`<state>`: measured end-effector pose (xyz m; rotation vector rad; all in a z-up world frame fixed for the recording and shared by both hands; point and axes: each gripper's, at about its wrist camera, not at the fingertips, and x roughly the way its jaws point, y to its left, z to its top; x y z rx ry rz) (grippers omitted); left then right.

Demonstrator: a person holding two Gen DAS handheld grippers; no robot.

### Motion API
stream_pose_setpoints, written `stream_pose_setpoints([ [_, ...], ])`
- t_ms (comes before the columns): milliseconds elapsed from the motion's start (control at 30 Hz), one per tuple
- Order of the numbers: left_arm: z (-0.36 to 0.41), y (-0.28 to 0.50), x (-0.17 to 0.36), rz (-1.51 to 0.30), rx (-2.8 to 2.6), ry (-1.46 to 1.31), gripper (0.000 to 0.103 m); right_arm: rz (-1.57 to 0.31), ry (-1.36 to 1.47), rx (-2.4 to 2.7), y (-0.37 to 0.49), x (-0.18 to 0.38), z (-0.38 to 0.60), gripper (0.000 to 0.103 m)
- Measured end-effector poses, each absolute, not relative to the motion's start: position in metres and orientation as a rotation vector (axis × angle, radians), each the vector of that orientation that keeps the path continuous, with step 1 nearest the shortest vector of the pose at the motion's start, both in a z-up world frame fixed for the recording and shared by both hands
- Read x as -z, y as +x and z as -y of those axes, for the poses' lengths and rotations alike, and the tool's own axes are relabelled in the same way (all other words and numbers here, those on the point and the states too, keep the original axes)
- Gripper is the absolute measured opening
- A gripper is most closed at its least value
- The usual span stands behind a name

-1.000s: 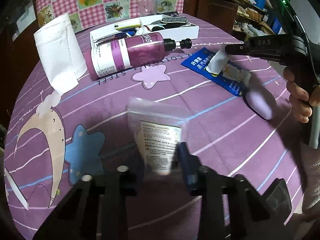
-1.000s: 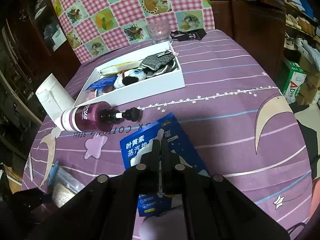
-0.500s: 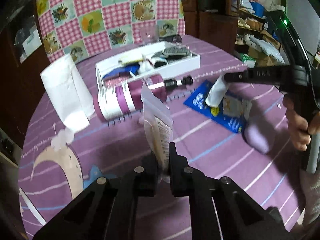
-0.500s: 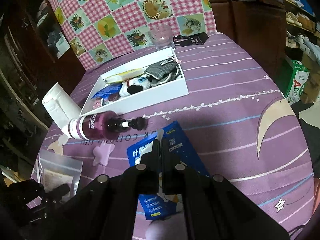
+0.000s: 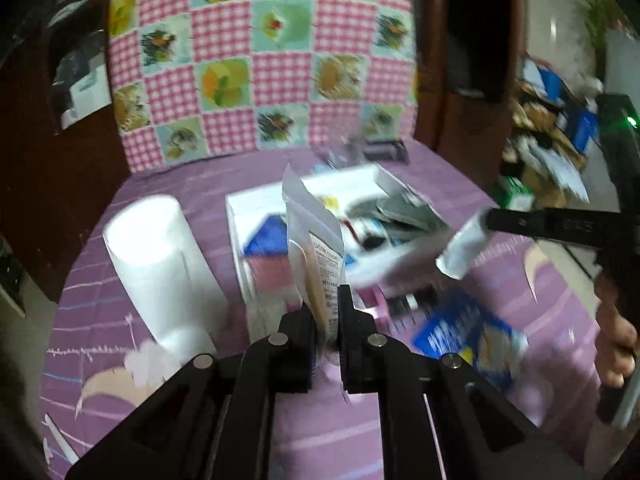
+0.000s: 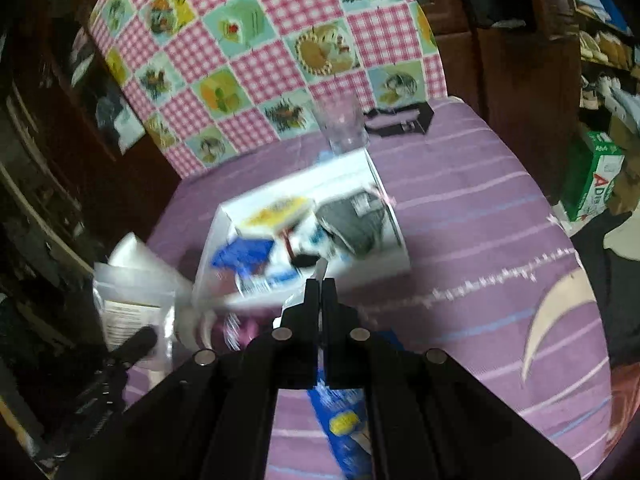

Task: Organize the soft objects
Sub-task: 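Carry the clear bag into the tray and open the left tool while the right tool moves over the tray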

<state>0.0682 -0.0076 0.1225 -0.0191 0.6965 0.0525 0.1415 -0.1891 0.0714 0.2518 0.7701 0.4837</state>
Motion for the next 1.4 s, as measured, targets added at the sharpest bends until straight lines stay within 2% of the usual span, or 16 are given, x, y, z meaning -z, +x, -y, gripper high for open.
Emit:
stream_pose_setpoints([
  [200,-0.012,0.104,-0.147,-0.644,-0.063,-0.081,0.007,-0.763,0.349,-0.531,0.171,-0.096,0.167,0.002],
  [400,-0.020,0.141,-0.143,-0.666,-0.073,-0.113,0.008,-0.753,0.435,-0.579,0.193,-0.109,0.152,0.002],
  [900,-0.044,0.182,-0.052,-0.883,-0.141,-0.134,0.008,-0.895,0.394,-0.571,0.236,-0.035,0.147,0.002],
  [1167,-0.039,0.187,-0.037,-0.904,-0.160,-0.109,0.009,-0.972,0.362,-0.528,0.249,-0.004,0.136,0.002],
  [1200,-0.039,0.187,-0.037,-0.895,-0.154,-0.116,0.013,-0.972,0.356,-0.526,0.249,-0.004,0.135,0.002],
  [1267,-0.039,0.187,-0.037,-0.880,-0.136,-0.132,0.028,-0.972,0.342,-0.519,0.248,-0.003,0.133,0.002],
  [1333,-0.039,0.187,-0.038,-0.873,-0.125,-0.137,0.064,-0.964,0.334,-0.514,0.248,-0.004,0.133,0.002],
  [1400,-0.038,0.184,-0.043,-0.842,-0.101,-0.149,0.074,-0.955,0.336,-0.513,0.248,-0.005,0.133,0.002],
])
